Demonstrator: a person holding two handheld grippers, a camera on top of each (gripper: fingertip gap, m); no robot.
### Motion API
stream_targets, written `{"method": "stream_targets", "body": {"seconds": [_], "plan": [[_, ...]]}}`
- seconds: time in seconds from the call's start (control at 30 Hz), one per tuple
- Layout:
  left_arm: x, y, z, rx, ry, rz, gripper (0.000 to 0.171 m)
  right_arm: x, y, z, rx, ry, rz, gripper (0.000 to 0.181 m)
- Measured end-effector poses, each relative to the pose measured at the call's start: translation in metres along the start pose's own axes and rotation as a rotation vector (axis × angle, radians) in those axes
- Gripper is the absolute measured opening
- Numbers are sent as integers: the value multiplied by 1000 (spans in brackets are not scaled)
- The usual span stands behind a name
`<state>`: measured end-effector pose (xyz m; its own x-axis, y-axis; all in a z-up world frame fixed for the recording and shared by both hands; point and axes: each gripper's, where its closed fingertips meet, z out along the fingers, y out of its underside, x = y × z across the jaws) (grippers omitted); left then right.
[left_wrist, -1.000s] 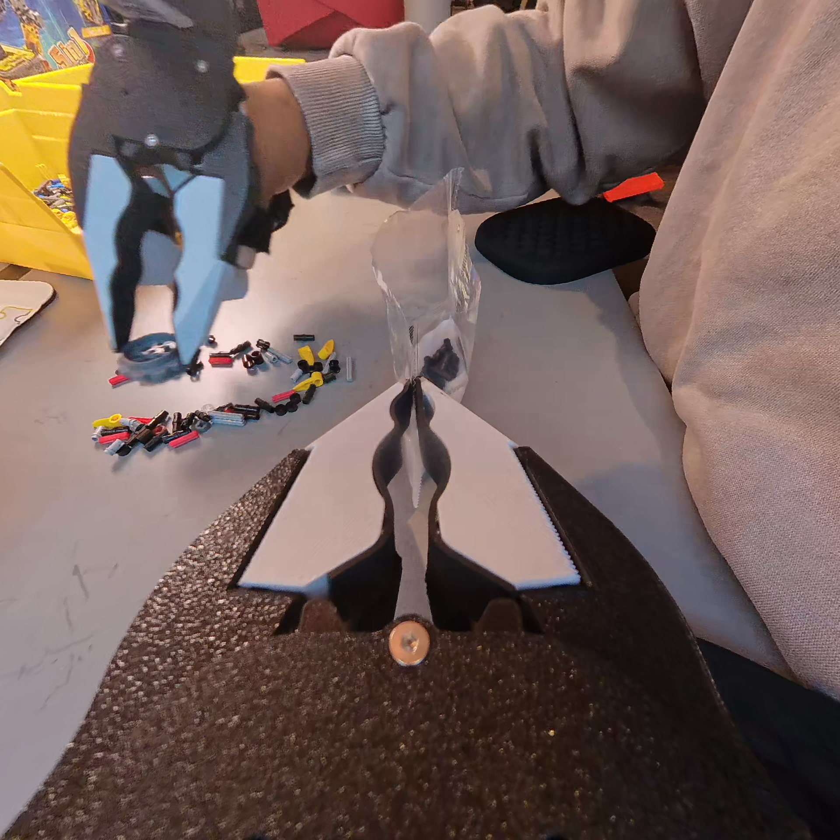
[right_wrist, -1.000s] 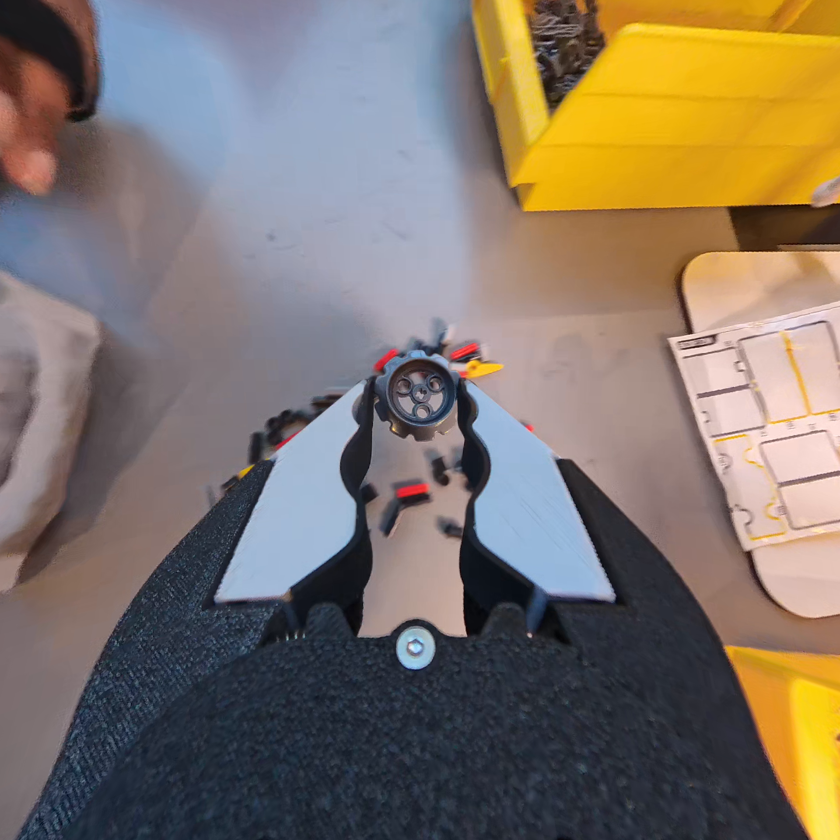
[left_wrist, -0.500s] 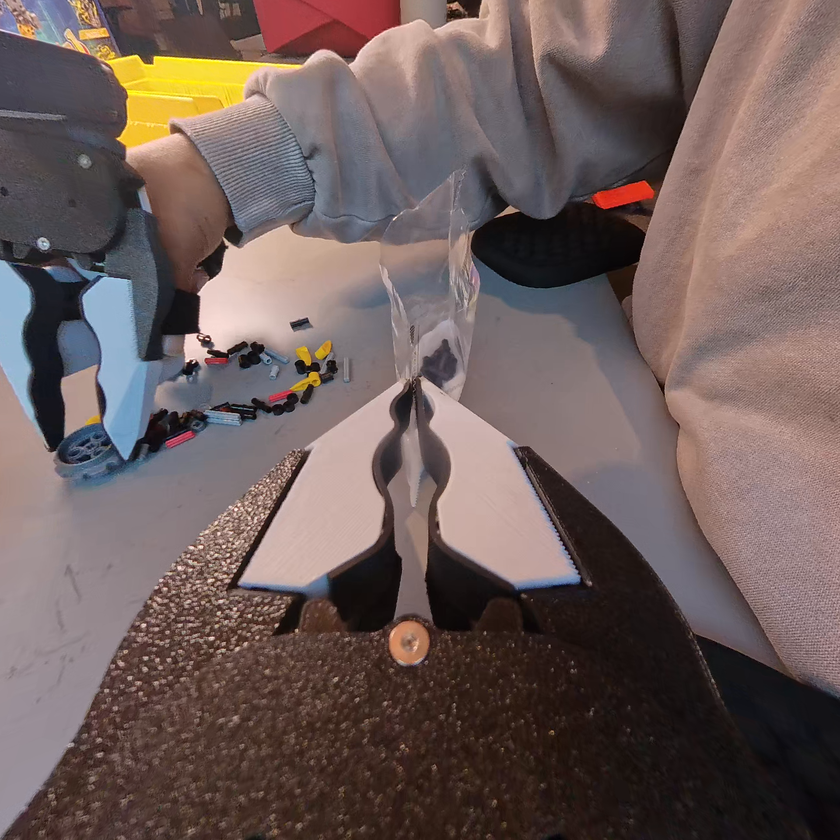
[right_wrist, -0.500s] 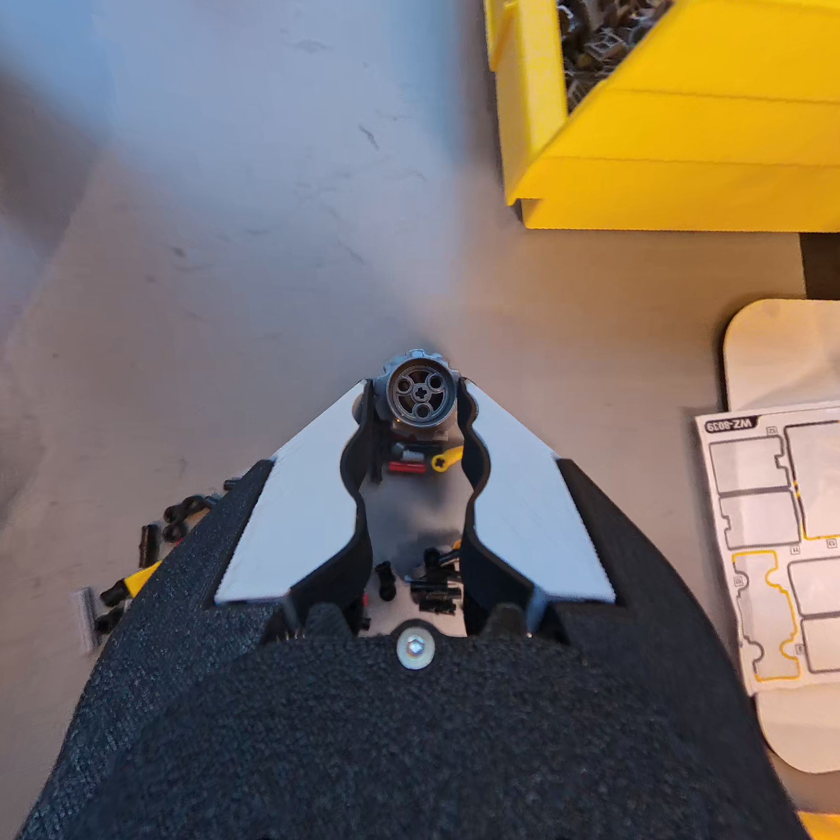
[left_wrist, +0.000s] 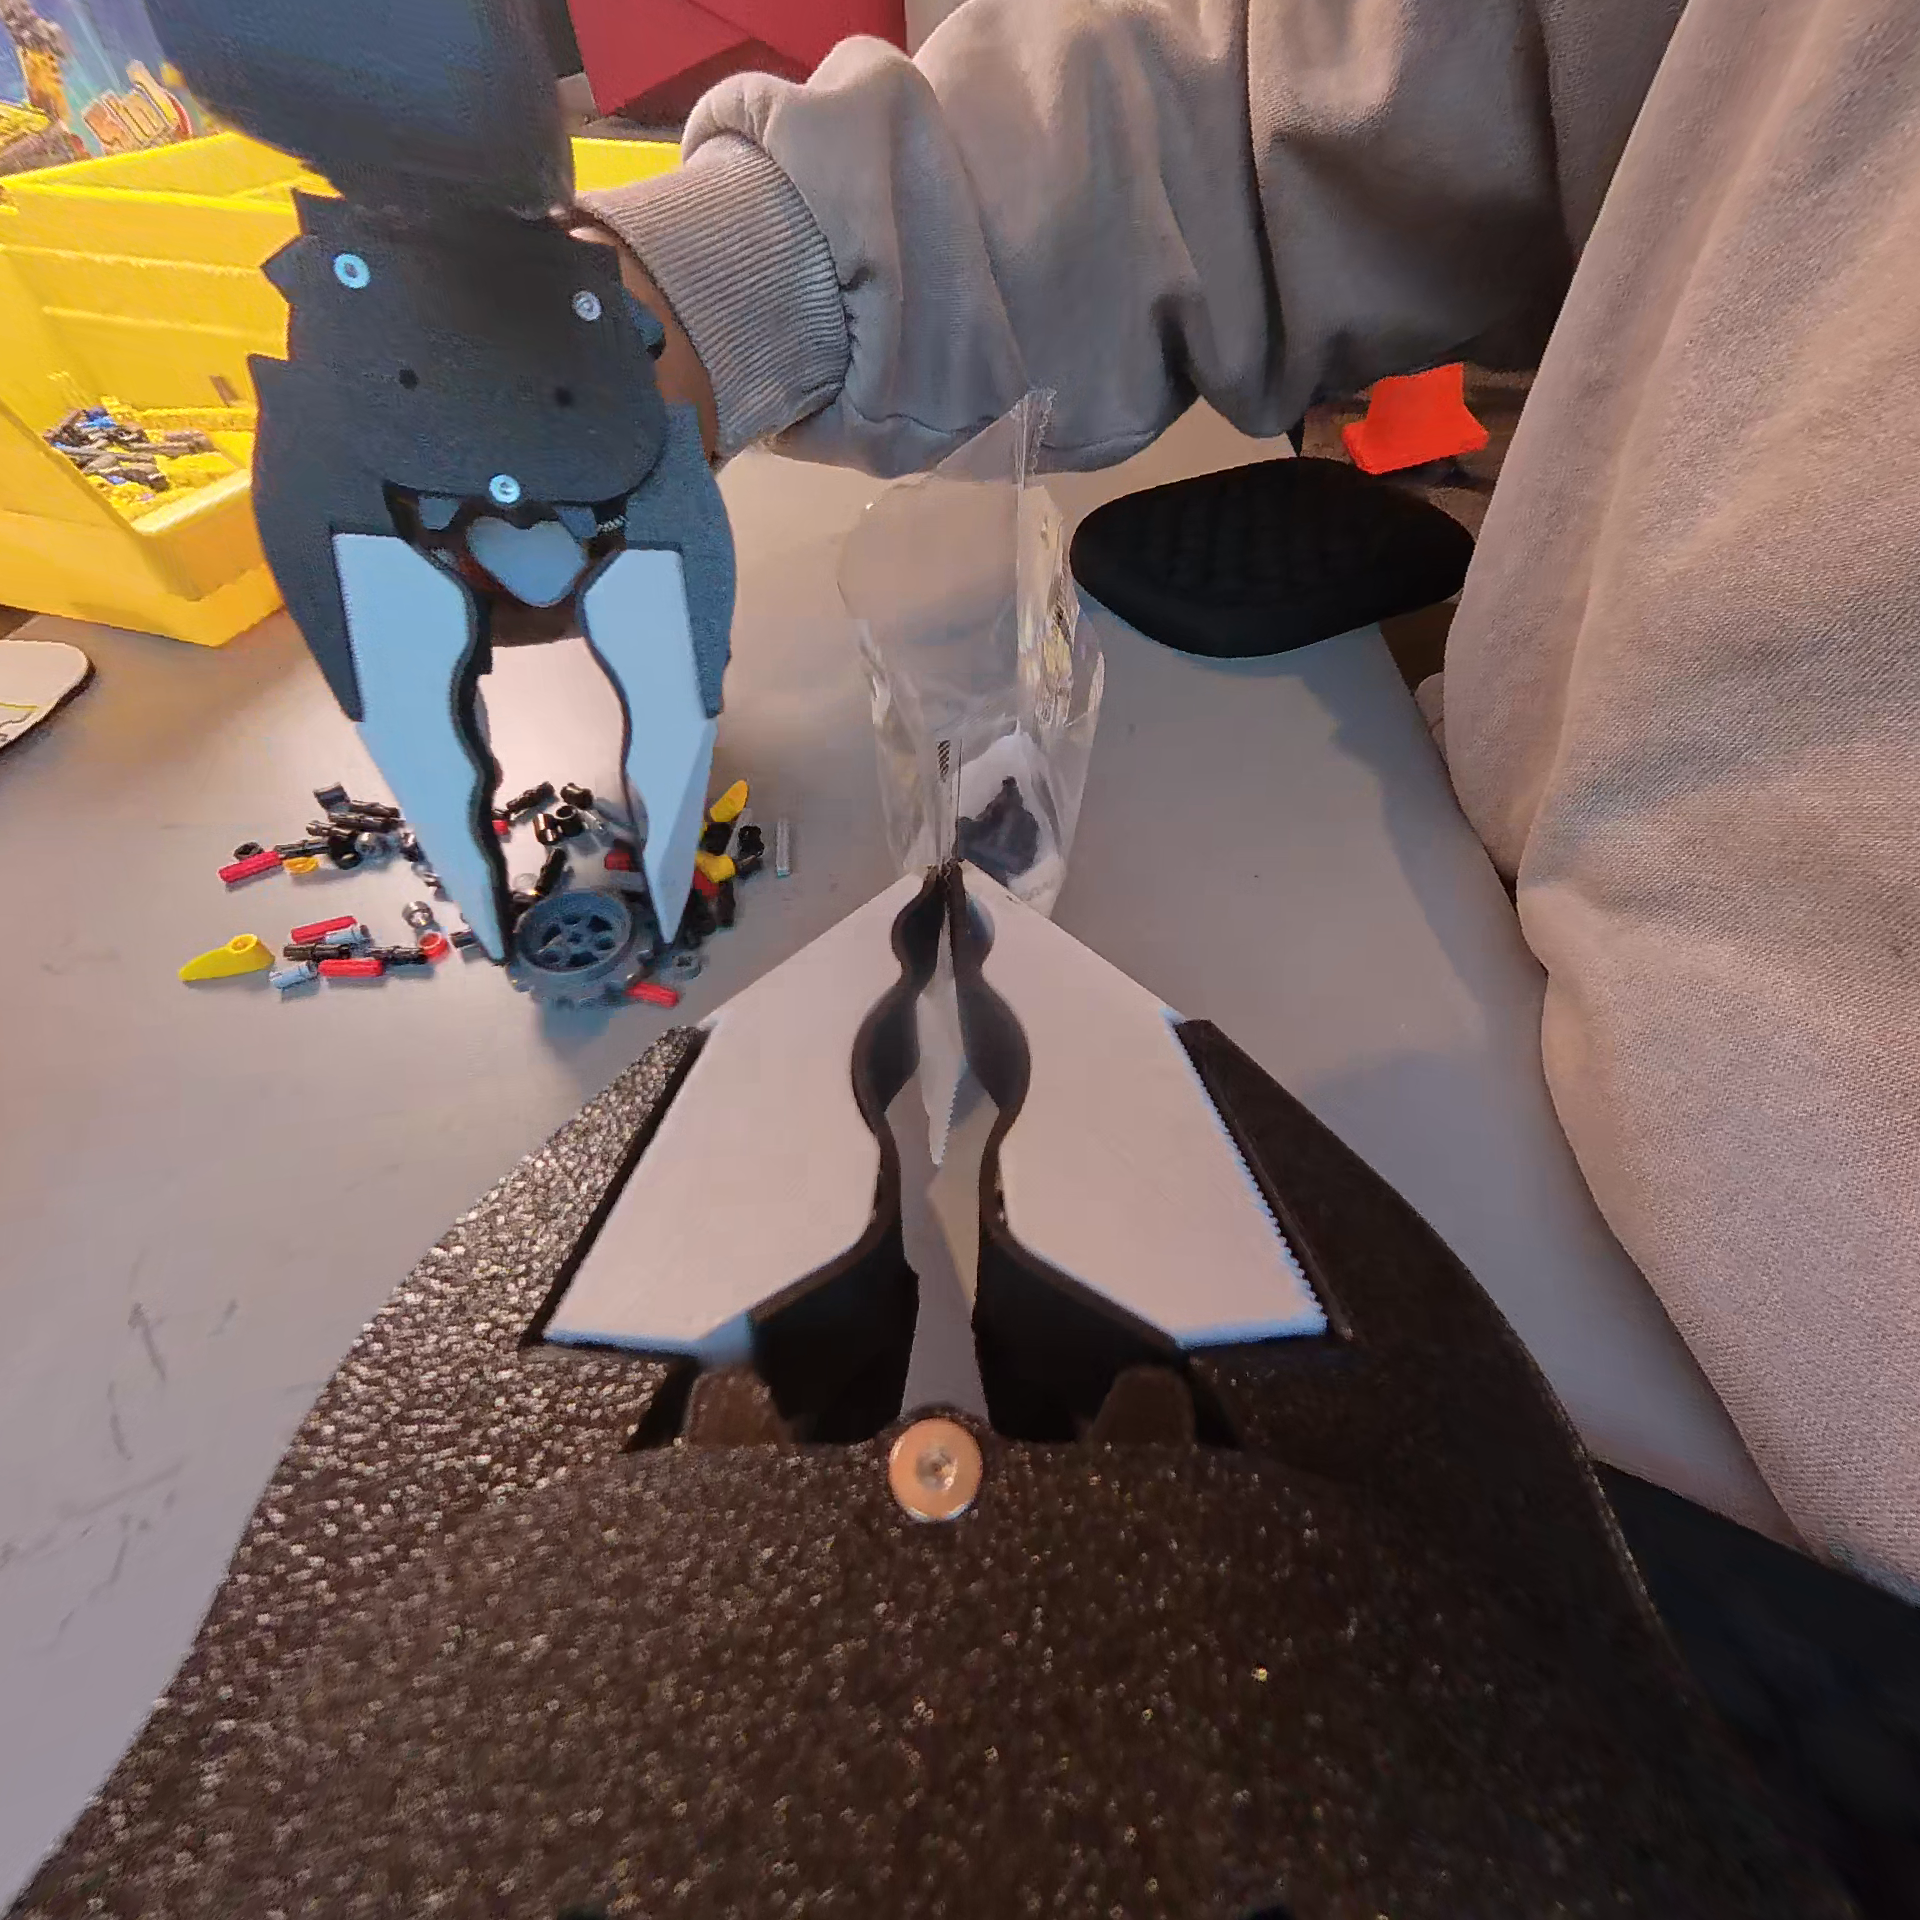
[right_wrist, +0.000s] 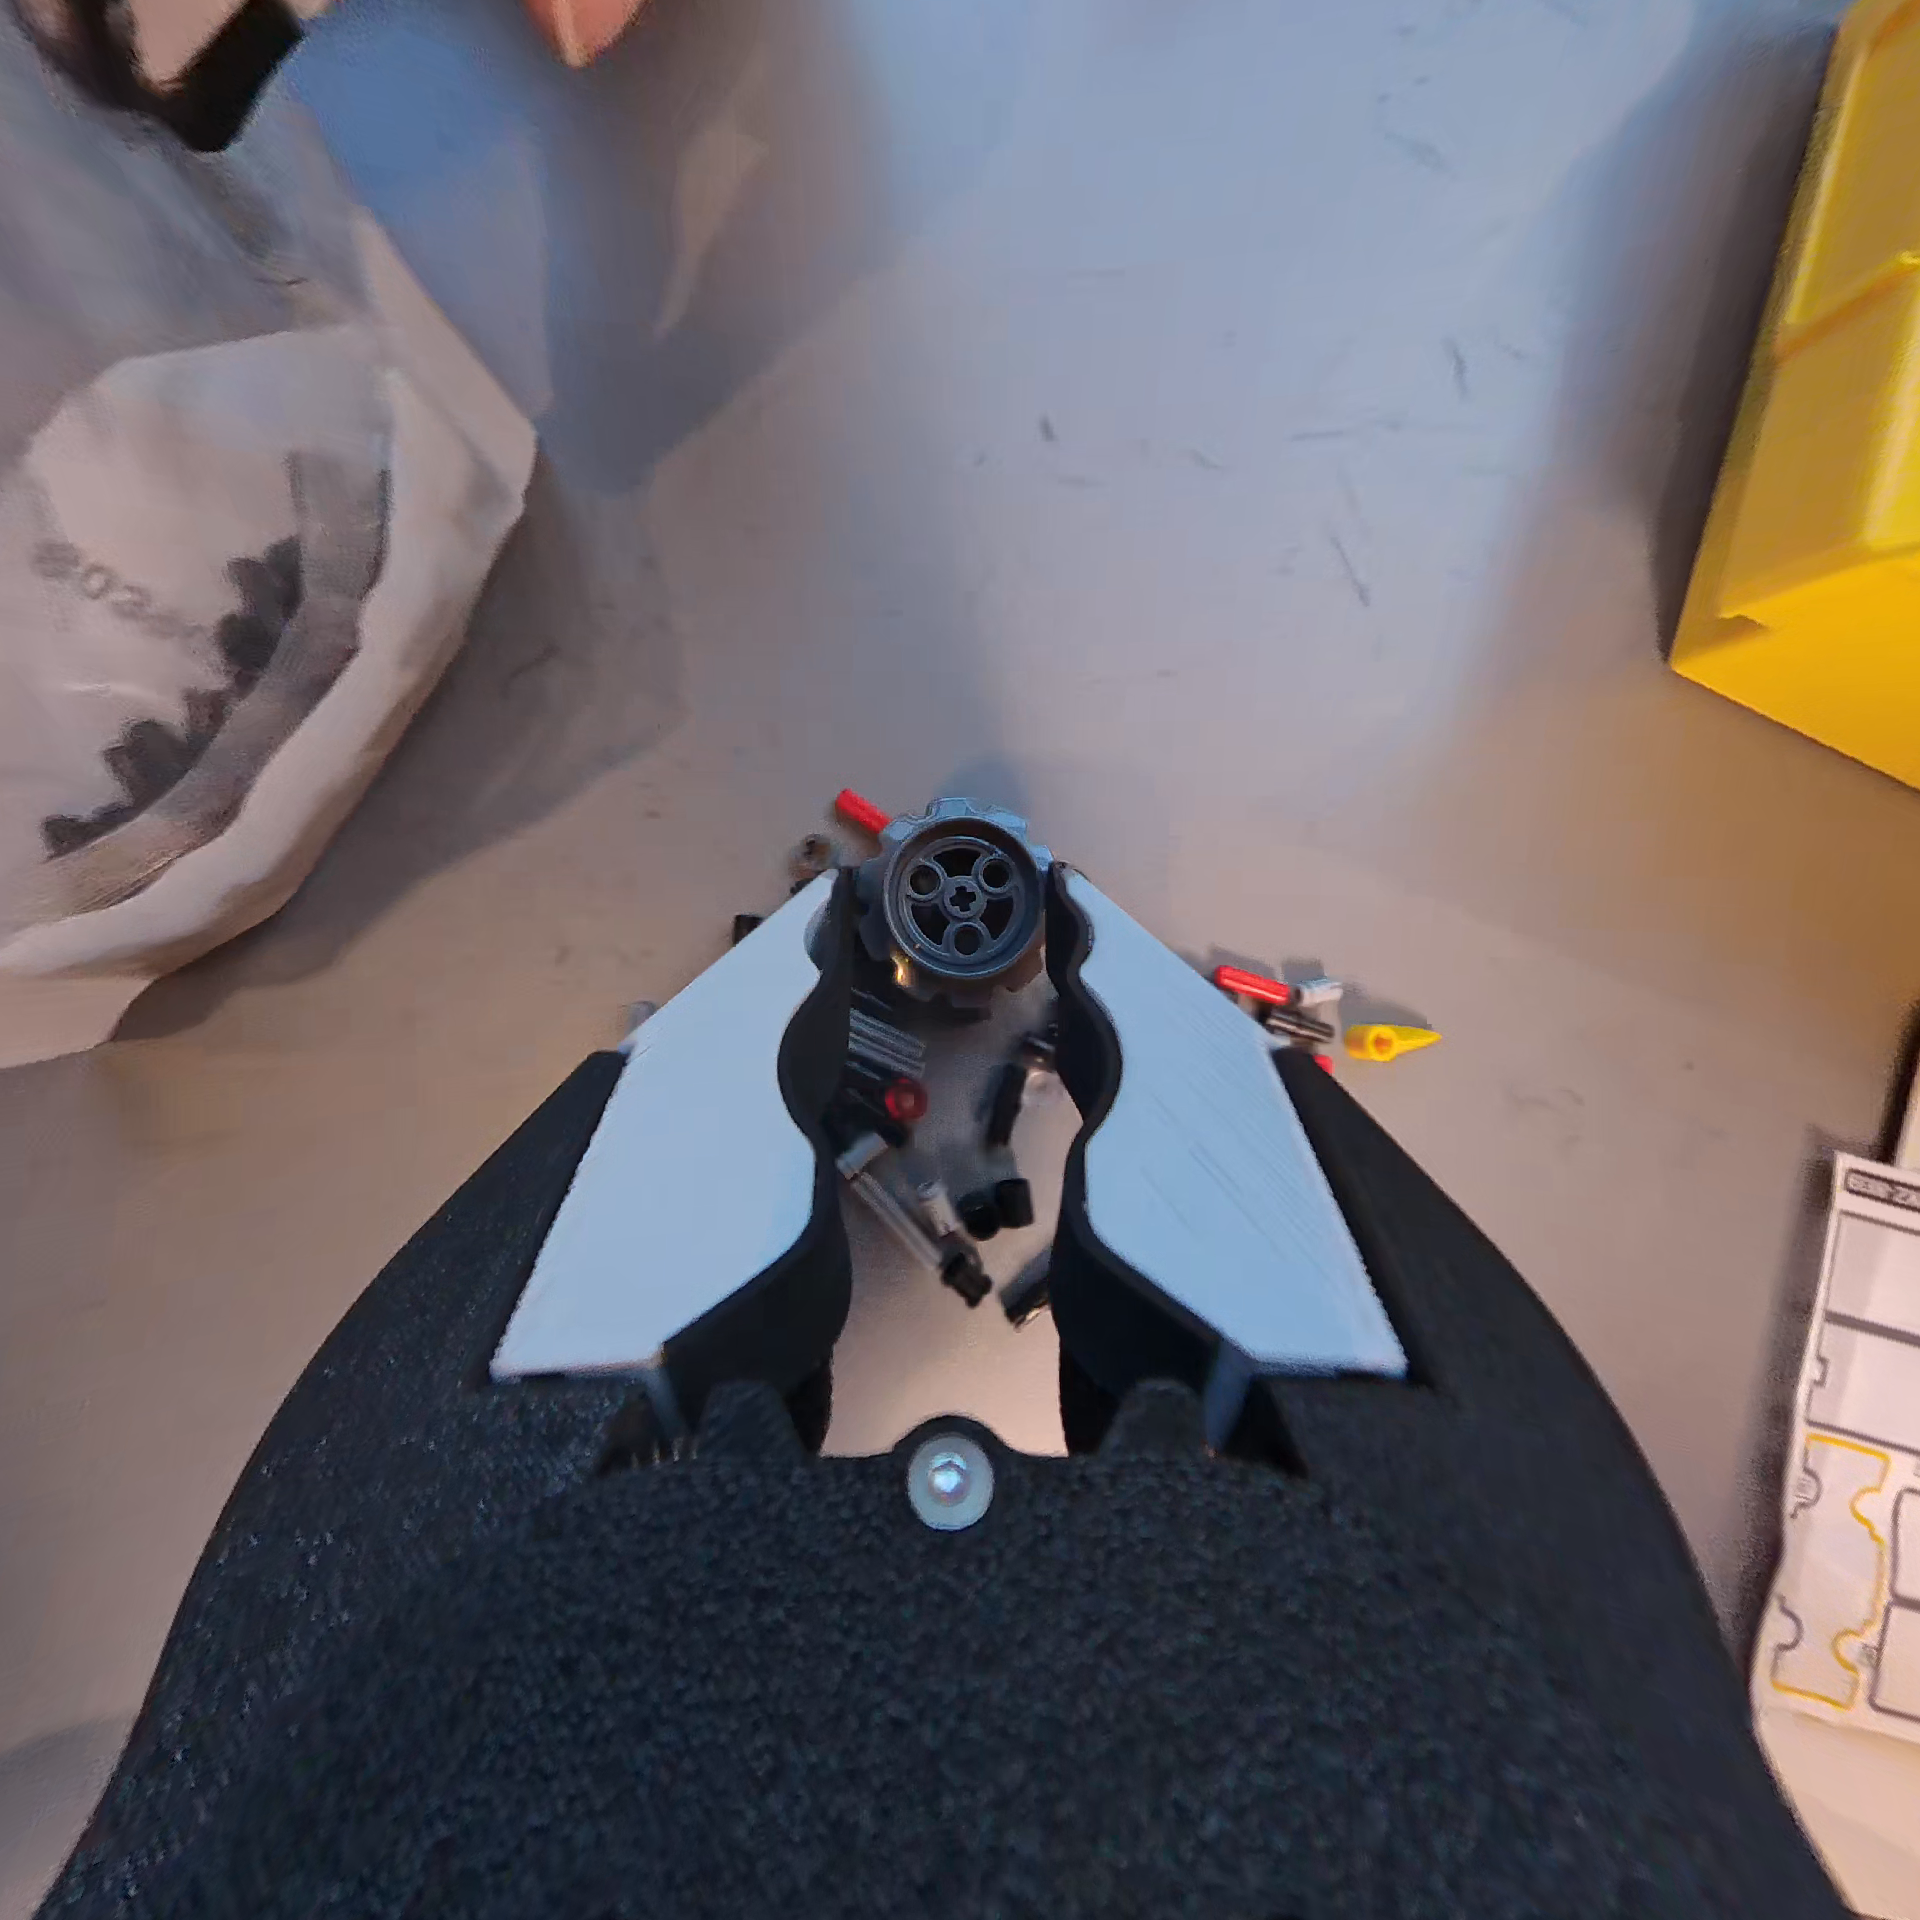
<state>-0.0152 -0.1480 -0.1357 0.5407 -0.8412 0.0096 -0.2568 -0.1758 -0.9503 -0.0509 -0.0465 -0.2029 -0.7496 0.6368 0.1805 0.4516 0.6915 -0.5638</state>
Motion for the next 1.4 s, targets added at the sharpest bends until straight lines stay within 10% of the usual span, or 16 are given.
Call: {"method": "stream_targets", "body": {"seconds": [0.27,0.63,1.27,1.4], "plan": [[0,0,1,2,8,-6,0,-33,11,-17,-12,-83,-39,35],[-1,2,0,3,1,-14,0,123,36,-8,19,227,443,36],[3,2,3,-6,18,0,0,-33,15,-17,48,-91,42,36],[3,2,4,-5,22,-1,0,-19,15,-30,94,-13,116,36]]}}
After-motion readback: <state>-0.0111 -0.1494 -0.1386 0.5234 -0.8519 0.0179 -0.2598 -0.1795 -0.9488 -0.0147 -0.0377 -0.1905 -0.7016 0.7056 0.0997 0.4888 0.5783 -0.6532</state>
